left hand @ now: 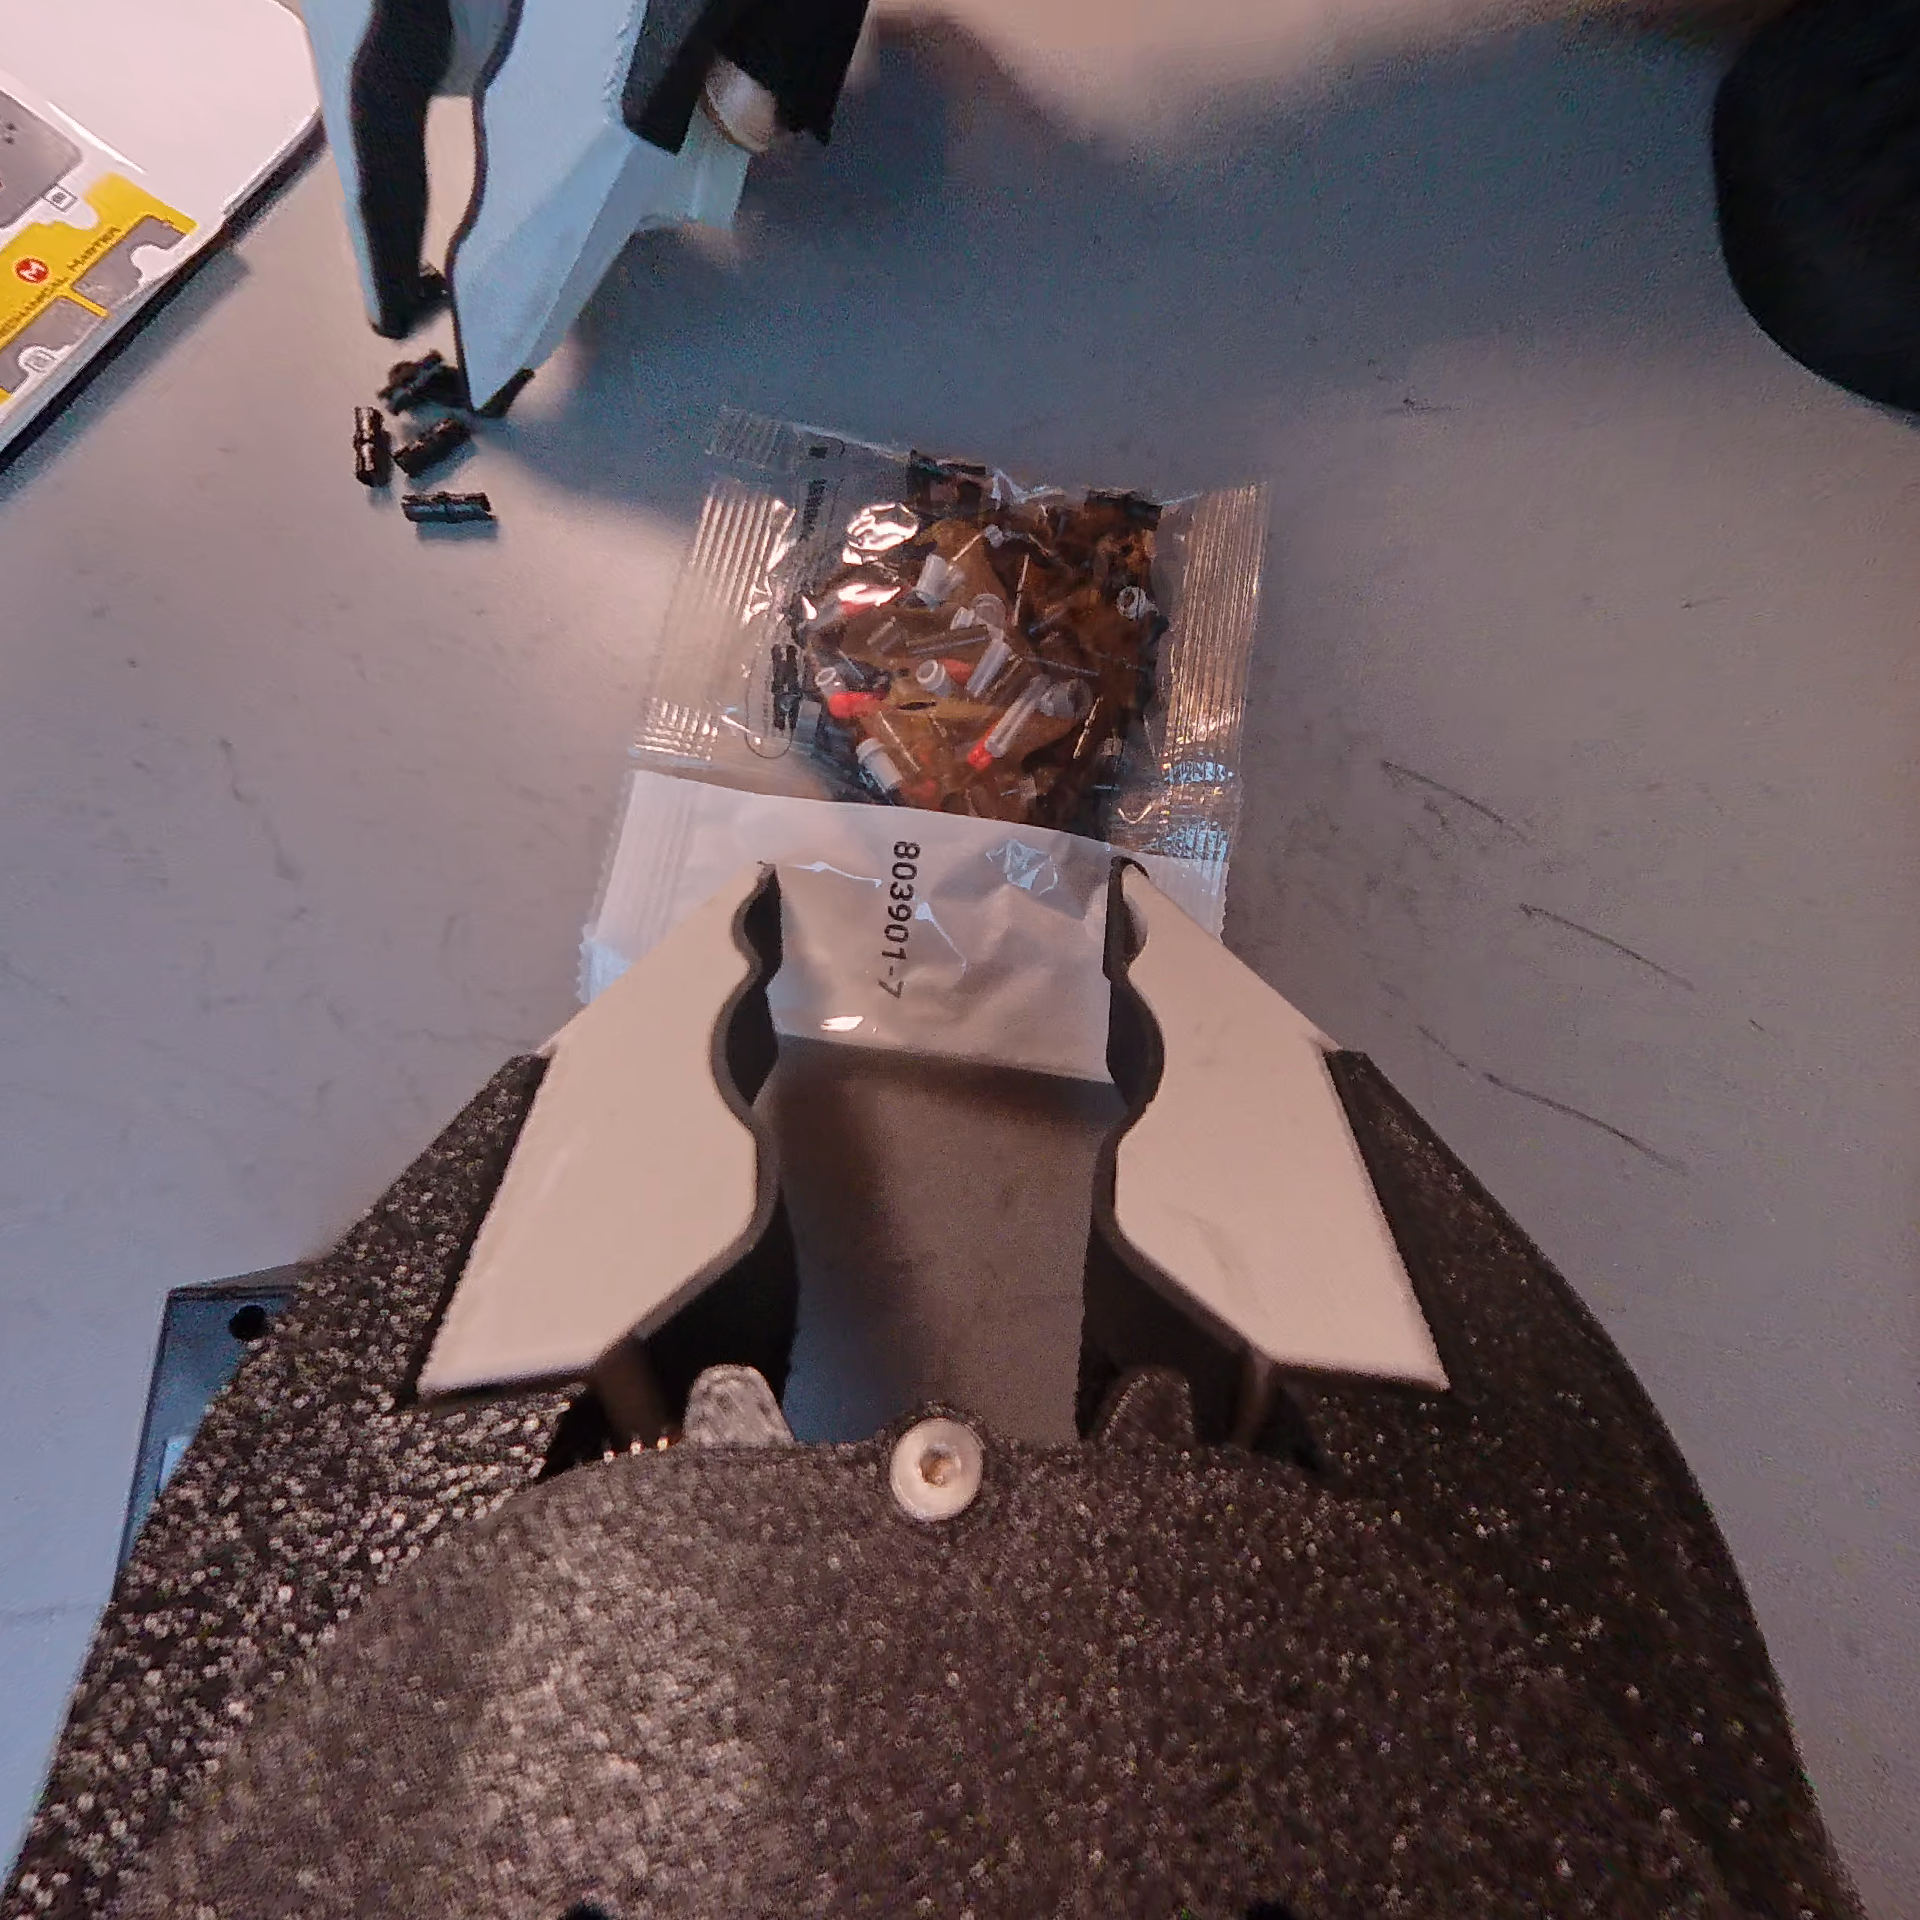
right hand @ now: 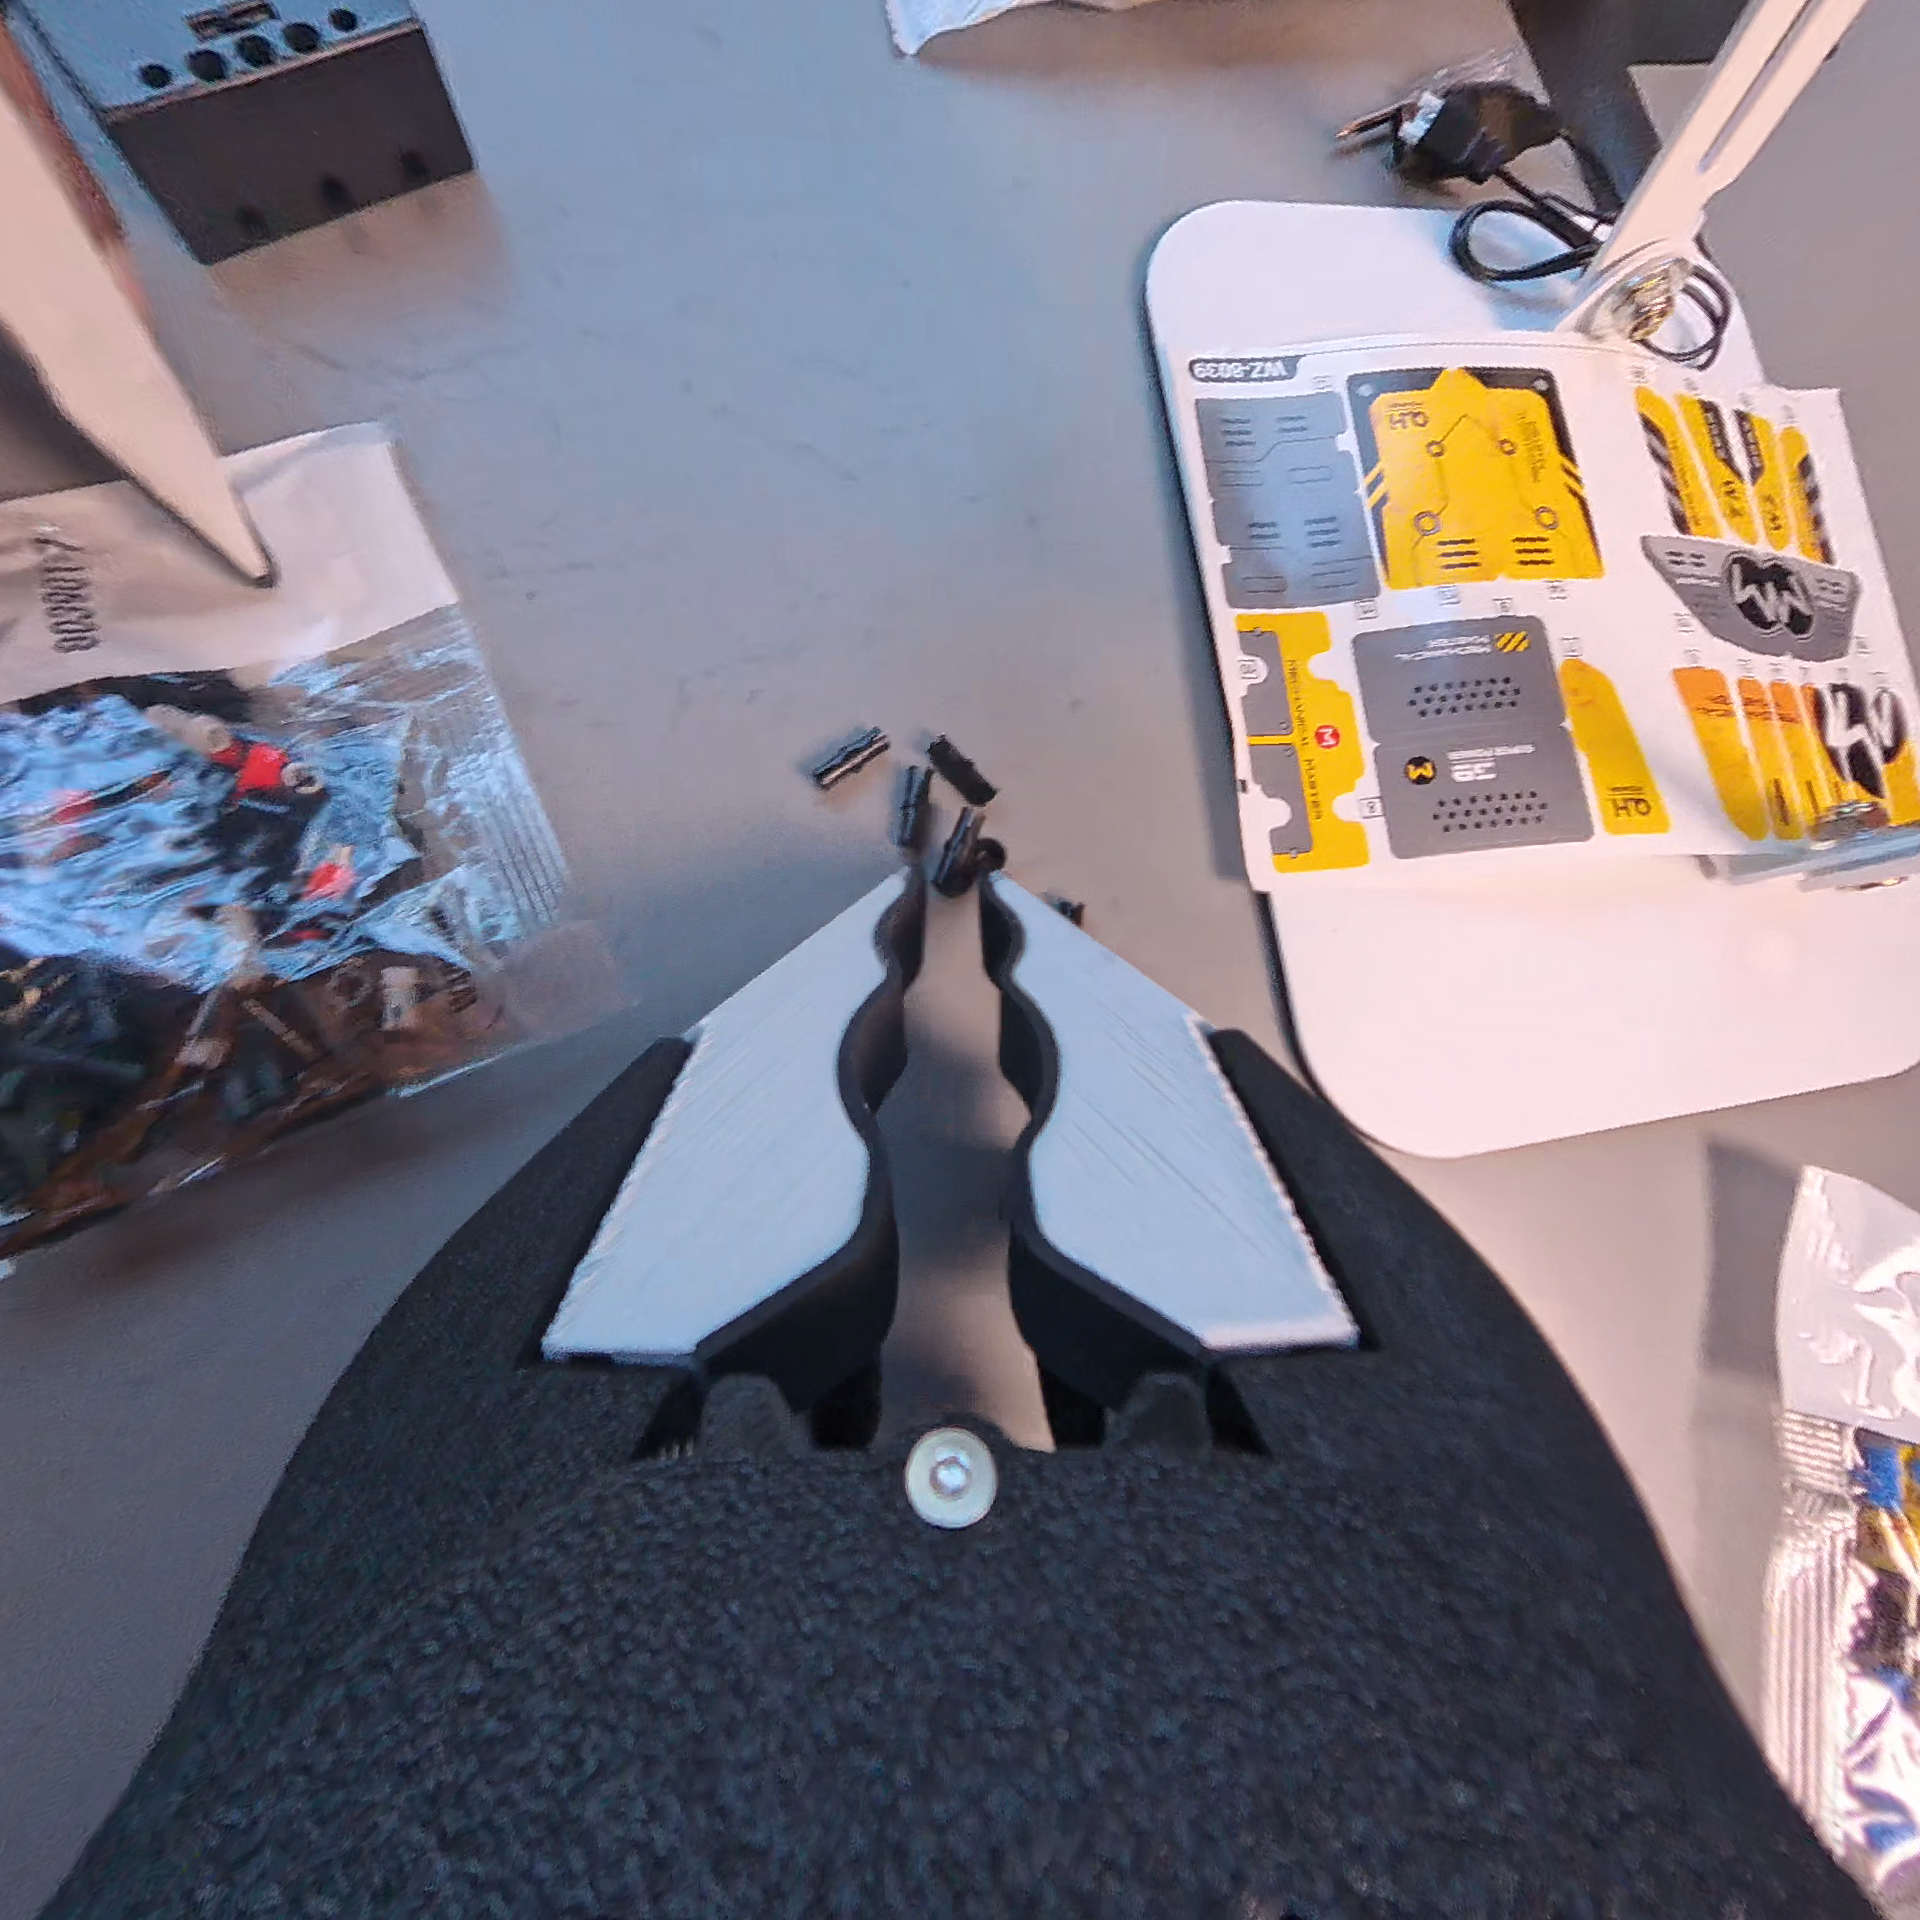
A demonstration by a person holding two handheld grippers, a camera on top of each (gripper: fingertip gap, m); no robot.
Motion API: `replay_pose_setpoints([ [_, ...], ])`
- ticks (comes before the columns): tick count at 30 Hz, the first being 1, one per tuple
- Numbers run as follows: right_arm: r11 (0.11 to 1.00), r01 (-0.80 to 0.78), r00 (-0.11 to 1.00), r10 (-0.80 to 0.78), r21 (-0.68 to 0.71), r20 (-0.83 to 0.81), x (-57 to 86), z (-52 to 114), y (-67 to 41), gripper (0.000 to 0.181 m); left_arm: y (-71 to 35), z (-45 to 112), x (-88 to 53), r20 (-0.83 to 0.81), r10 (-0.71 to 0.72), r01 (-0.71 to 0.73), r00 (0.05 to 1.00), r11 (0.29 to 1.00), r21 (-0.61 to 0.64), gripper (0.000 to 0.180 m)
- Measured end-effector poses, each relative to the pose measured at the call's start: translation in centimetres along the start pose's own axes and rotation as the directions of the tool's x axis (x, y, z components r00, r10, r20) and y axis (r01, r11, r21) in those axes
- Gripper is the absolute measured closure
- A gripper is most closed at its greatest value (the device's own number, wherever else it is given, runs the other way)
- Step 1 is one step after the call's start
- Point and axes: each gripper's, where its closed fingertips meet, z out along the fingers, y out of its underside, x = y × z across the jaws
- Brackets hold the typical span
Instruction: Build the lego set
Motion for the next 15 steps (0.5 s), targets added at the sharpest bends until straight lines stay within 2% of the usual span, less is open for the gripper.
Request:
replay_pose_setpoints([
  [1,1.000,-0.007,1.000,0.007,0.003,-0.012,0.4,0.3,-0.1,0.160,0.0,0.0,0.1,-0.004,-0.003,0.003,1.000,1.000,0.000,0.118],
  [3,0.999,-0.032,0.999,0.032,0.037,-0.012,0.4,-0.2,-0.4,0.152,0.1,-0.1,0.1,-0.012,-0.012,0.012,1.000,1.000,0.001,0.118],
  [5,0.995,-0.056,0.998,0.056,0.077,0.006,-0.1,-1.7,-0.6,0.155,0.2,-0.1,0.2,-0.017,-0.019,0.019,1.000,1.000,0.000,0.118],
  [7,0.988,-0.121,0.986,0.109,0.095,0.125,-2.1,-3.3,-0.4,0.161,0.2,-0.1,0.2,-0.019,-0.021,0.021,1.000,1.000,-0.003,0.118],
  [9,0.975,-0.217,0.929,0.193,0.044,0.315,-4.9,-4.2,0.3,0.155,0.2,0.0,0.3,-0.024,-0.022,0.022,0.999,1.000,-0.006,0.118],
  [15,0.932,-0.344,0.794,0.353,-0.112,0.495,-7.9,-4.2,1.0,0.154,0.4,0.1,0.3,-0.009,-0.024,0.024,1.000,1.000,-0.011,0.118],
])
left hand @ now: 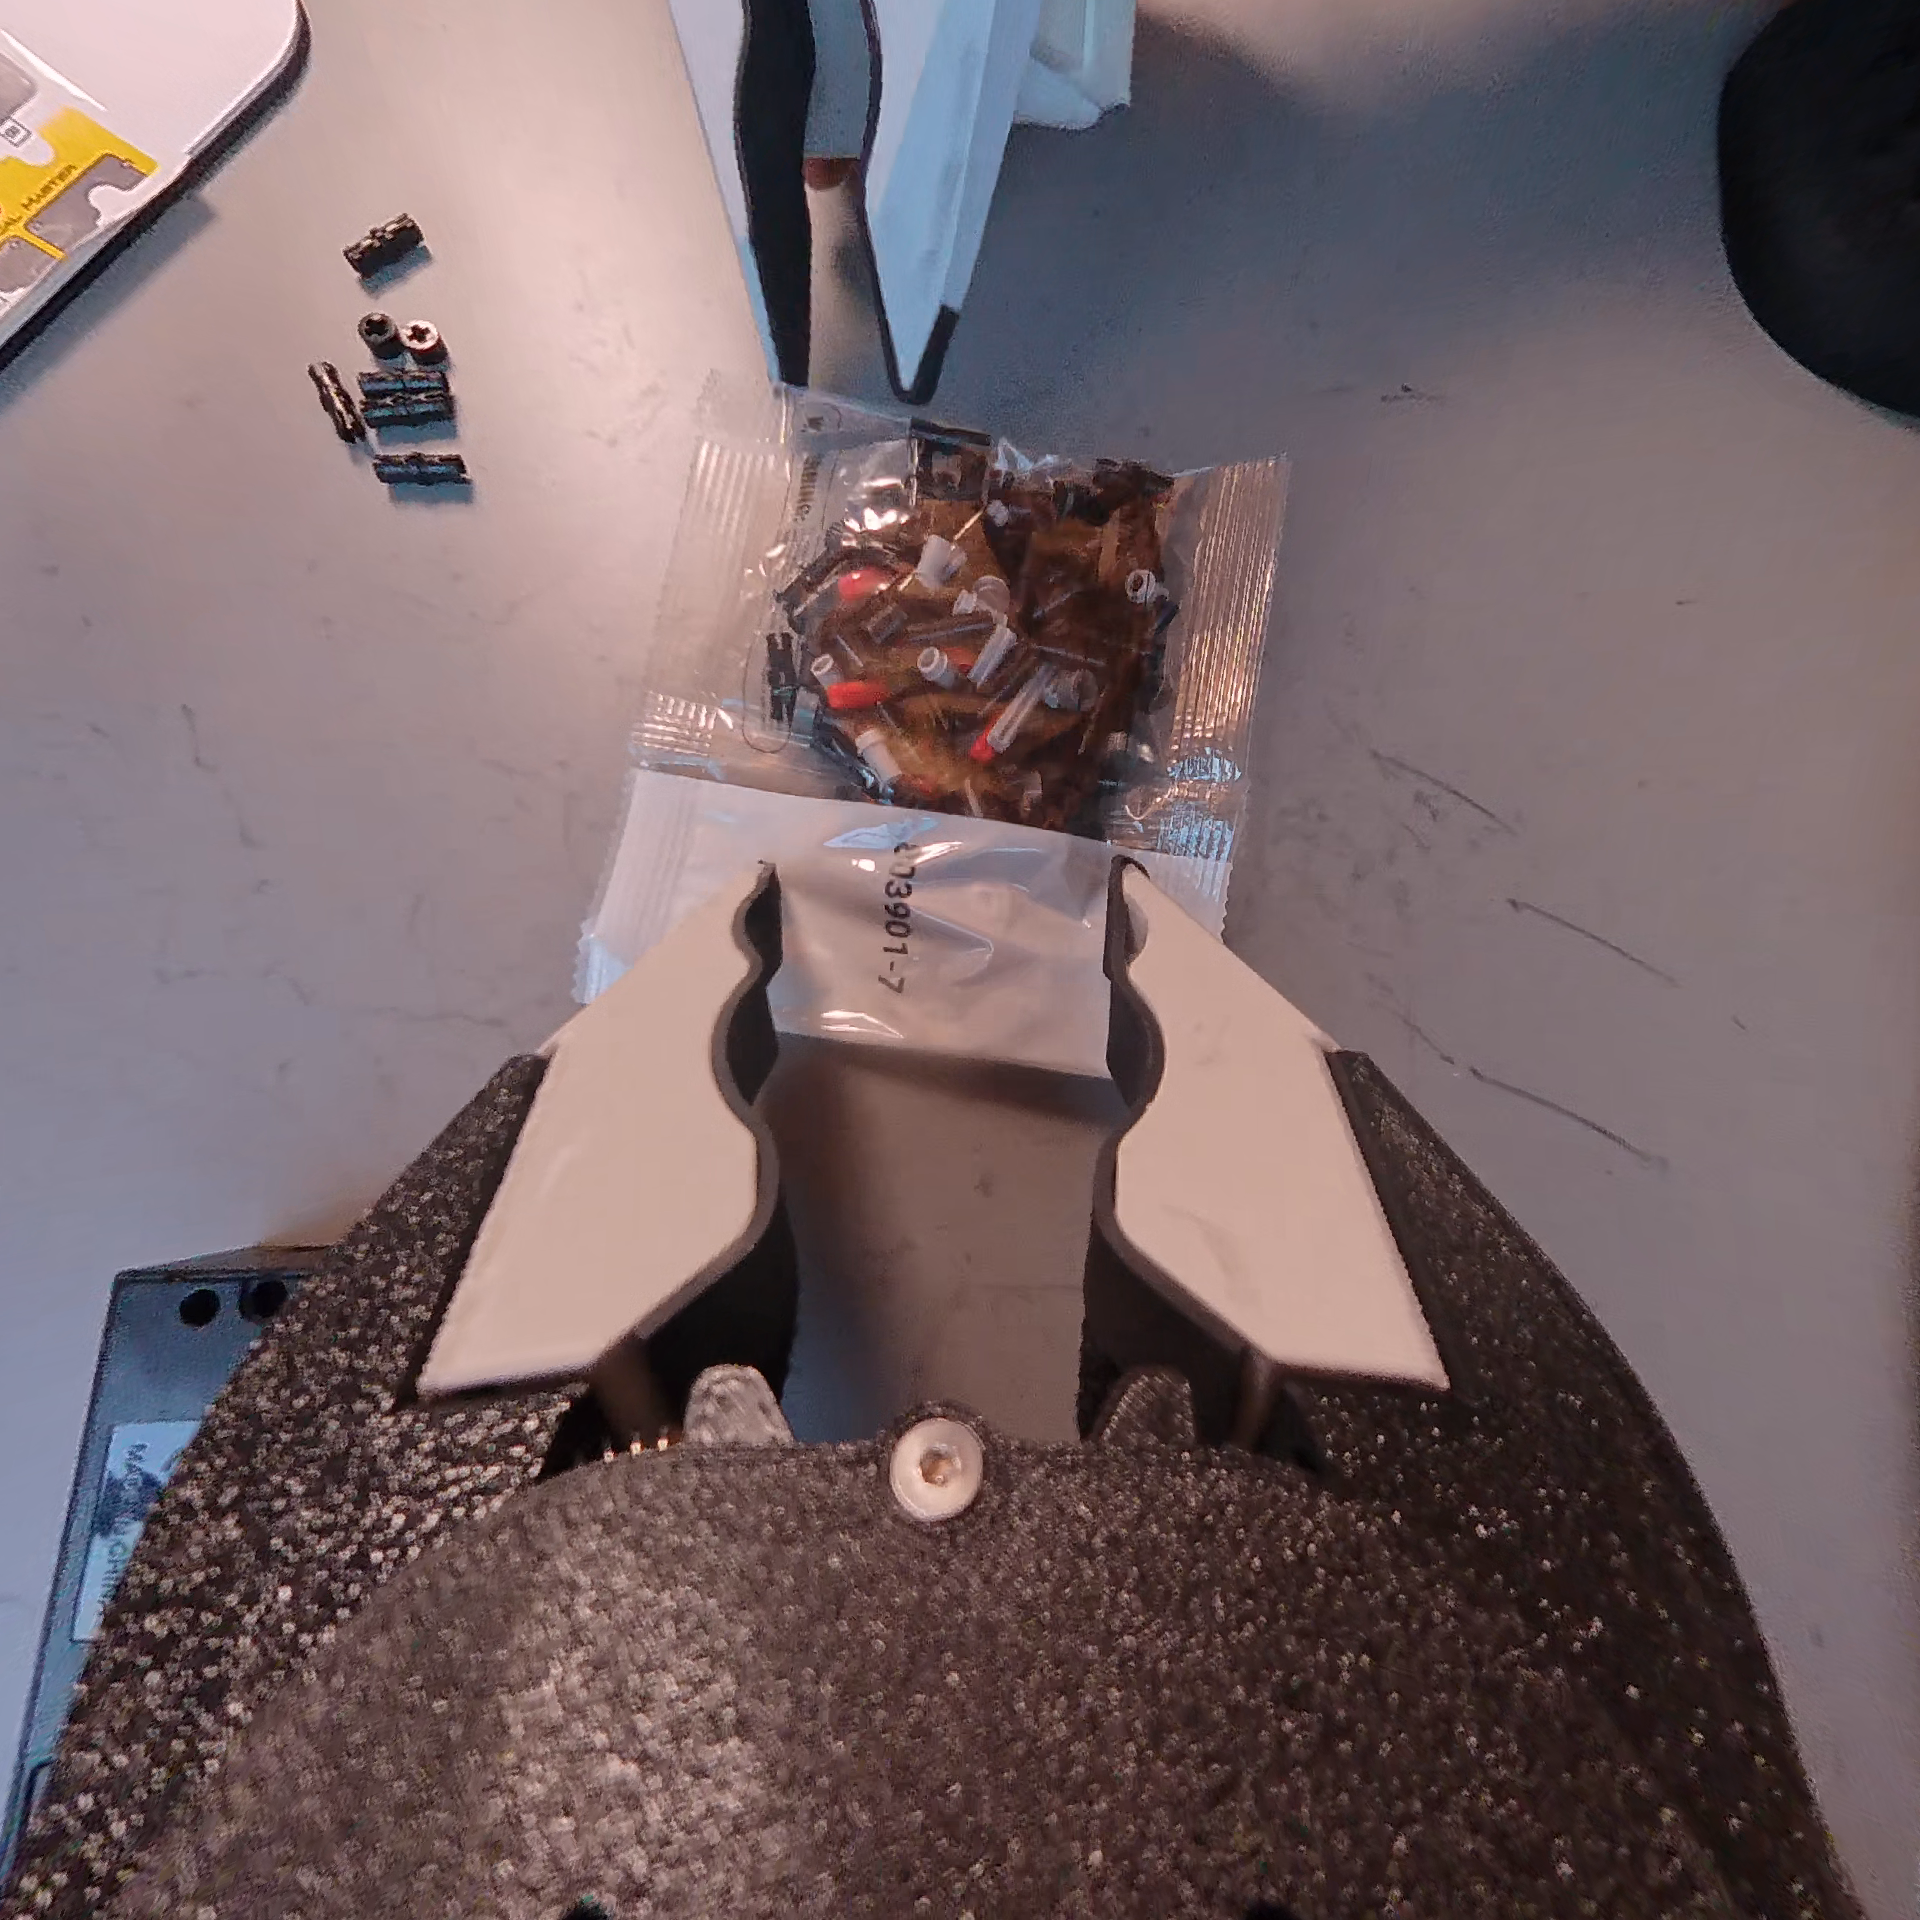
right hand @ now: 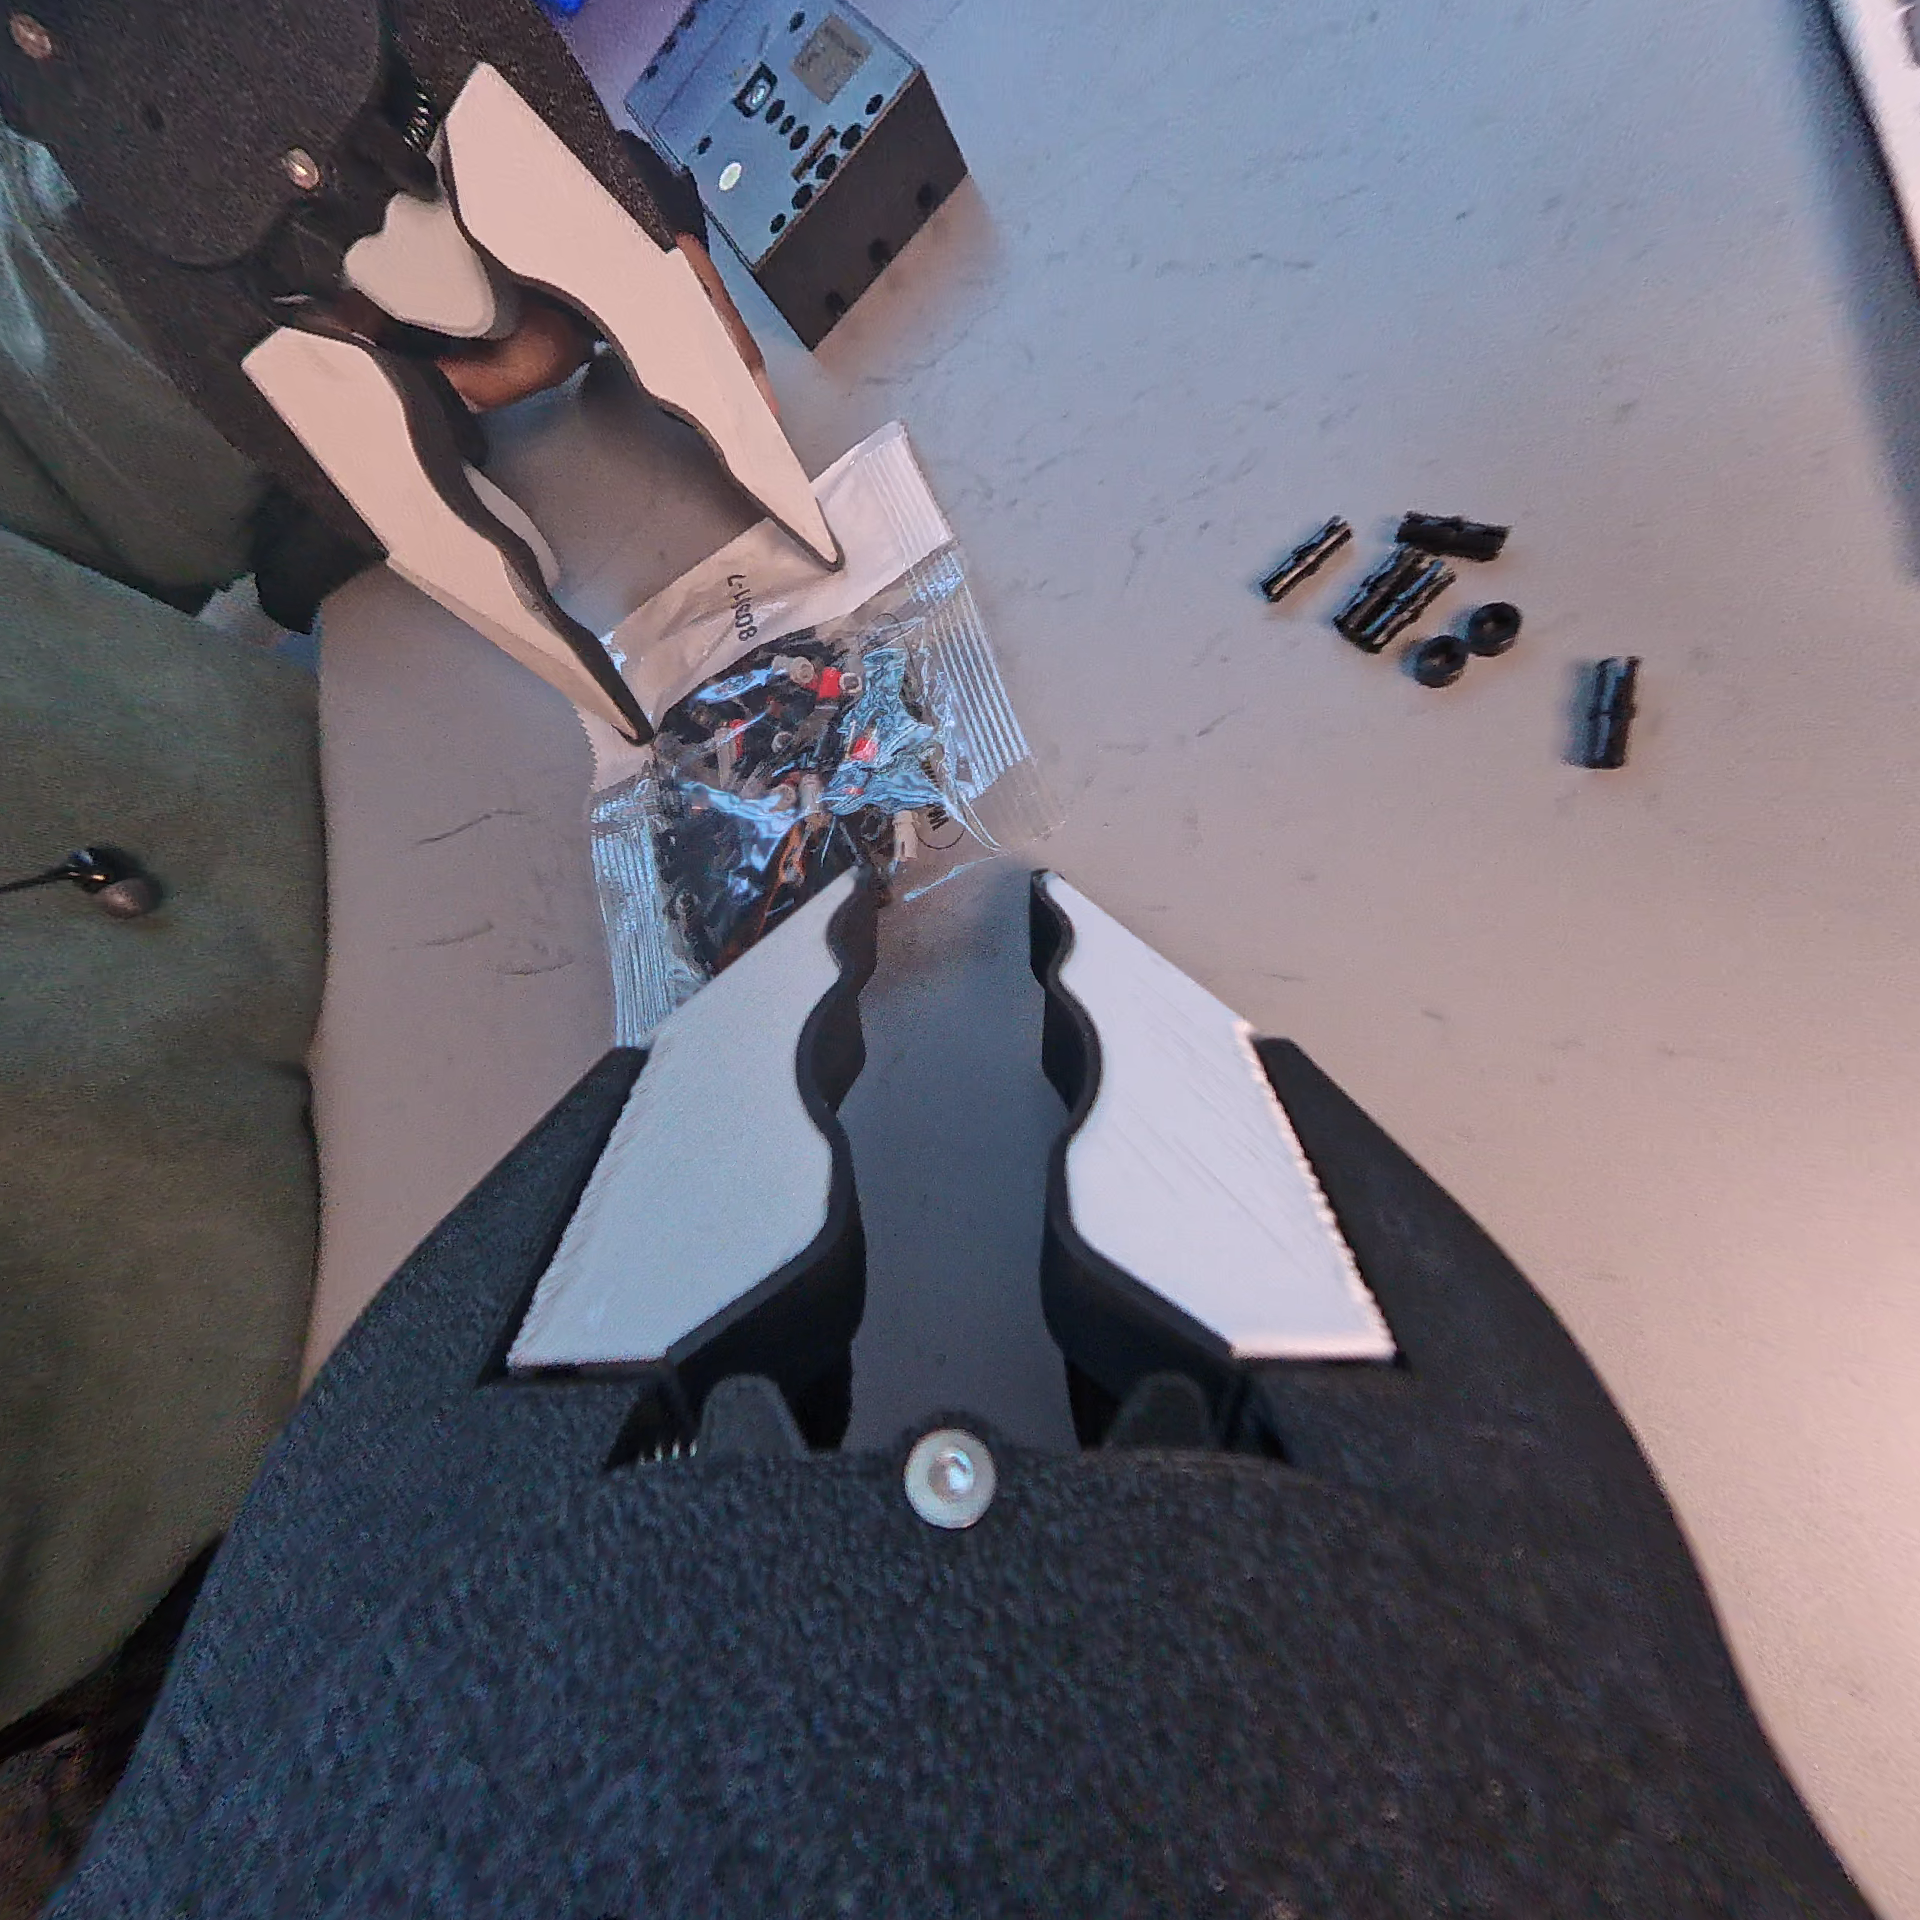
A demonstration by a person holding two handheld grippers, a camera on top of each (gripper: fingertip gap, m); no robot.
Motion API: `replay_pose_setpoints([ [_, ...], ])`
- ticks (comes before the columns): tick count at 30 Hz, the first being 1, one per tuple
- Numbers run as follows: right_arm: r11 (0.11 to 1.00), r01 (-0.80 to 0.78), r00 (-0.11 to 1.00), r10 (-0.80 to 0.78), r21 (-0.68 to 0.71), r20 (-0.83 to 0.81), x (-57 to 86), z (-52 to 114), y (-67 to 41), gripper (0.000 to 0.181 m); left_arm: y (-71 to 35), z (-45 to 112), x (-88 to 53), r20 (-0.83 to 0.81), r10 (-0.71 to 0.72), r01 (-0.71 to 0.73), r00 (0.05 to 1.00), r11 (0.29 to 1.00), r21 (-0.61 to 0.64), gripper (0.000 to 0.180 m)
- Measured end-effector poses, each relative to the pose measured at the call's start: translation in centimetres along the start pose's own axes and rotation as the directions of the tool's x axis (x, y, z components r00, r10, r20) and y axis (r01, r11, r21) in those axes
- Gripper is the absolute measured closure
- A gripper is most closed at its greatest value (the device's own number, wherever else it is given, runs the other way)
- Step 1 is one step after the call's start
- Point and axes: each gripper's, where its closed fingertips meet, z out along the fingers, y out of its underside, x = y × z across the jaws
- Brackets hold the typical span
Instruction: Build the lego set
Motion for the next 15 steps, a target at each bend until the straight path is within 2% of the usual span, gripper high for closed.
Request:
replay_pose_setpoints([
  [4,0.998,-0.064,0.995,0.065,-0.010,0.078,-1.3,1.0,-0.3,0.158,0.1,0.0,0.0,0.030,0.011,-0.011,0.999,1.000,0.002,0.117],
  [8,0.995,-0.073,0.991,0.065,0.070,0.120,-1.9,0.9,-1.4,0.175,0.1,-0.2,0.1,0.053,0.026,-0.027,0.998,1.000,0.004,0.116],
  [11,0.993,-0.019,0.995,0.008,0.112,0.101,-2.1,0.1,-2.4,0.181,-0.1,-0.3,0.5,0.031,0.018,-0.019,0.999,1.000,0.022,0.108],
  [15,0.992,0.095,0.993,-0.100,0.079,0.068,-3.0,-1.1,-3.6,0.181,-1.8,-1.3,1.1,-0.035,-0.009,0.013,0.999,0.993,0.116,0.110],
])
